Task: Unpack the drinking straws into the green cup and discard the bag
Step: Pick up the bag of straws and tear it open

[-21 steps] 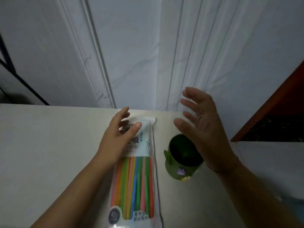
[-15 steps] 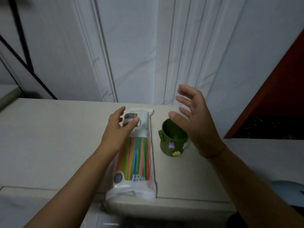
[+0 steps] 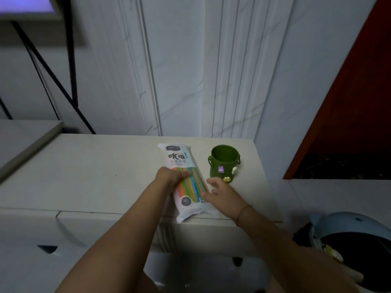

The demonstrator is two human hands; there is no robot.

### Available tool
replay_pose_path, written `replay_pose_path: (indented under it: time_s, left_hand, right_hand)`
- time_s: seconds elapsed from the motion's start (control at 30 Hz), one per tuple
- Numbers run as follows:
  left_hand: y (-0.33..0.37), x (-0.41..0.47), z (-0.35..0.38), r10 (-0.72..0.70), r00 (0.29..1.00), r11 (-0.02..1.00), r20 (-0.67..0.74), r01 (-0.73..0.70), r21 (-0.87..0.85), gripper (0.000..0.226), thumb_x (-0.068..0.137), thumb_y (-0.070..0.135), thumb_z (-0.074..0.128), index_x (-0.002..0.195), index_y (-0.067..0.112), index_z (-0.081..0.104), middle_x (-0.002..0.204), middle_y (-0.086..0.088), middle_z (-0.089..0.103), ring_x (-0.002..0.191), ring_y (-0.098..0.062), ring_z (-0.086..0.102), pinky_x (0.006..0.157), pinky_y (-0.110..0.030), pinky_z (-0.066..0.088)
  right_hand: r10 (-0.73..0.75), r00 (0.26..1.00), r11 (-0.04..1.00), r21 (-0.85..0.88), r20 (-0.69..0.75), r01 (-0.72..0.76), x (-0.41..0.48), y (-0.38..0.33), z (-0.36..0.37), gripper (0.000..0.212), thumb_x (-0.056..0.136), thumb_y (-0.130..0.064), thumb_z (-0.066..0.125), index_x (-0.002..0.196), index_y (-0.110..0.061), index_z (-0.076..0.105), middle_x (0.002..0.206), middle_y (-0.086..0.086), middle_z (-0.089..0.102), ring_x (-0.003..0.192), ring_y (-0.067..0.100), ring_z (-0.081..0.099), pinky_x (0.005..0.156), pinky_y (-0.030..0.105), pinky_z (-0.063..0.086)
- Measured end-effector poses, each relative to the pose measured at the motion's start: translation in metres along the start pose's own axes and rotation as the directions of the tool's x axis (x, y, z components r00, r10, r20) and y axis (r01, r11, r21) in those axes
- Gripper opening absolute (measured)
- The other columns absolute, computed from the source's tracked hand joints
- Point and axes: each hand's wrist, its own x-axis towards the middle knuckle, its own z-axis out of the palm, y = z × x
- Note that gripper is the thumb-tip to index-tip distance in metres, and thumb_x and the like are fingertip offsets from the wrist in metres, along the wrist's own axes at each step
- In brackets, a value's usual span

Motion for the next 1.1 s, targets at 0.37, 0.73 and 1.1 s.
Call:
replay_pose_path:
  time_s: [0.37,0.73,1.1]
  left_hand:
    - [0.018,-0.052,-0.006,0.492,0.87,0.812,-0.021,-0.468,-0.347,0.045,0.078,0.002,0.071,0.117,0.009,0.05,0.109,-0.01,0.067,0.096,-0.024,0.068,0.081,-0.036,0.057]
    - [0.065,-0.11,-0.026,0.752,0.641,0.653,0.157,-0.687,-0.32,0.092,0.062,0.069,0.069,0.143,0.037,0.038,0.14,0.012,0.05,0.129,-0.009,0.048,0.107,-0.042,0.041]
    - [0.088,-0.126,-0.014,0.658,0.715,0.695,0.237,-0.455,-0.558,0.049,0.1,0.042,0.035,0.131,0.008,0.054,0.126,-0.011,0.064,0.119,-0.019,0.059,0.105,-0.039,0.043]
  right_hand:
    - [-0.199,0.947,0.933,0.247,-0.253,0.262,0.01,-0.094,-0.011,0.015,0.09,-0.021,0.056,0.104,-0.016,0.056,0.09,-0.006,0.06,0.08,0.005,0.059,0.064,0.014,0.048]
    - [-0.291,0.948,0.875,0.363,-0.132,0.319,-0.001,-0.164,-0.049,0.031,0.091,-0.04,0.053,0.101,-0.011,0.057,0.097,0.004,0.059,0.087,0.016,0.057,0.069,0.026,0.053]
    - [-0.227,0.974,0.903,0.372,-0.015,0.216,-0.012,-0.175,-0.065,0.026,0.083,-0.039,0.064,0.091,-0.015,0.059,0.08,-0.002,0.061,0.076,0.009,0.057,0.071,0.026,0.054]
